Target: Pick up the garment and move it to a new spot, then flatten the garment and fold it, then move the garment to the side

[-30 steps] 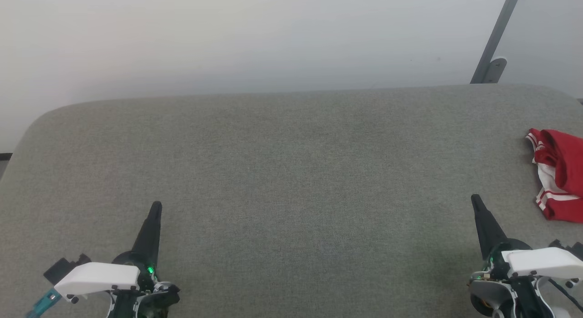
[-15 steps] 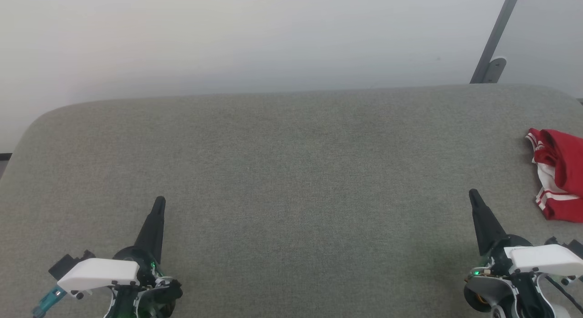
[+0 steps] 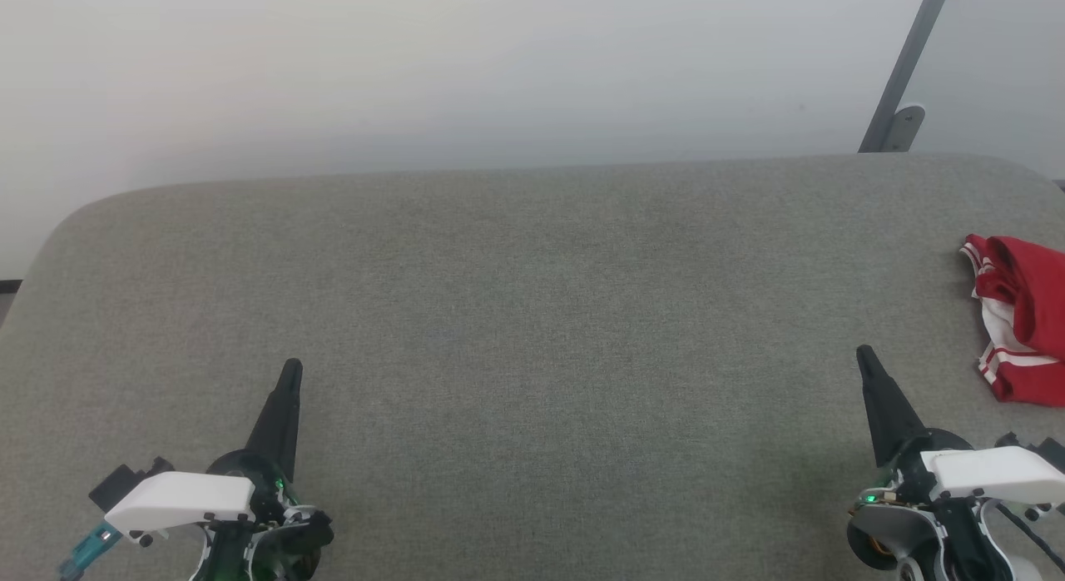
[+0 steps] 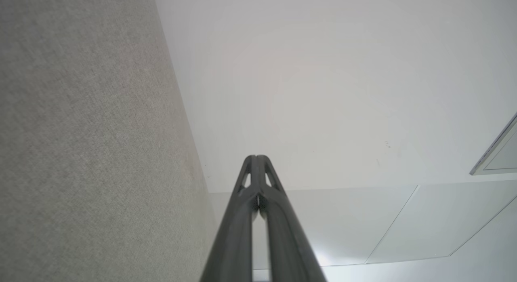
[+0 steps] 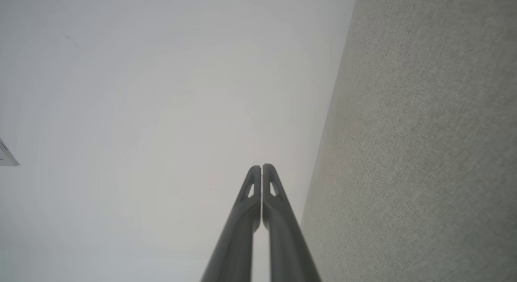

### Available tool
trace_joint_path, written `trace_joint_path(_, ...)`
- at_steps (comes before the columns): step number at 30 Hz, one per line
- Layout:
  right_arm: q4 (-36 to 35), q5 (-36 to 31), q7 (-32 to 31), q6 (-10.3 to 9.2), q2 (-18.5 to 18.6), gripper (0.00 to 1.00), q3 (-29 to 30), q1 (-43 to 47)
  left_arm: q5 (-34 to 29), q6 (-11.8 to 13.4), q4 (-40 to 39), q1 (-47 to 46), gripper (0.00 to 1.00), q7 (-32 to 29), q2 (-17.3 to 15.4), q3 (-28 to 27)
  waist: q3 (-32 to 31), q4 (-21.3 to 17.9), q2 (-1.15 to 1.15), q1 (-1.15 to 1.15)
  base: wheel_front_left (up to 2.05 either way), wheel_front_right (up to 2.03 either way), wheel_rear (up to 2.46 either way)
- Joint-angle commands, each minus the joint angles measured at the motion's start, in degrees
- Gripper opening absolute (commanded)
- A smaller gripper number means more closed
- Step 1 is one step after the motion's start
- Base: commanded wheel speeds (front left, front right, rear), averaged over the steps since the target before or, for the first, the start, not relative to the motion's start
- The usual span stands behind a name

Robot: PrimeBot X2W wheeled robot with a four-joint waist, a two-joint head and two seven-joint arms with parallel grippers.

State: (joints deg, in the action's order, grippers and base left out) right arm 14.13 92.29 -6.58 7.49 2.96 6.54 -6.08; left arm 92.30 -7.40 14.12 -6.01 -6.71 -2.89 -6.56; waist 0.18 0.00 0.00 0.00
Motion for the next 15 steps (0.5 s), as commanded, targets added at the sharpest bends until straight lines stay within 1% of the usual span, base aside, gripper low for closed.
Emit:
trace_joint_path(1, -0.24, 0.21, -0.15, 0.0, -0.24, 0.0, 0.0, -0.3, 0.11, -0.16, 0.0, -0.58, 0.0, 0.02, 0.14, -0.01, 0.0, 0.0, 0.0, 0.0, 0.0, 0.0, 0.0)
trace_joint_path(15, -0.23, 0.22, -0.14, 0.0, -0.24, 0.0, 0.0, -0.29, 0.12, -0.16, 0.0, -0.58, 0.0, 0.03, 0.14, 0.0, 0.0, 0.0, 0.0, 0.0, 0.0, 0.0, 0.0)
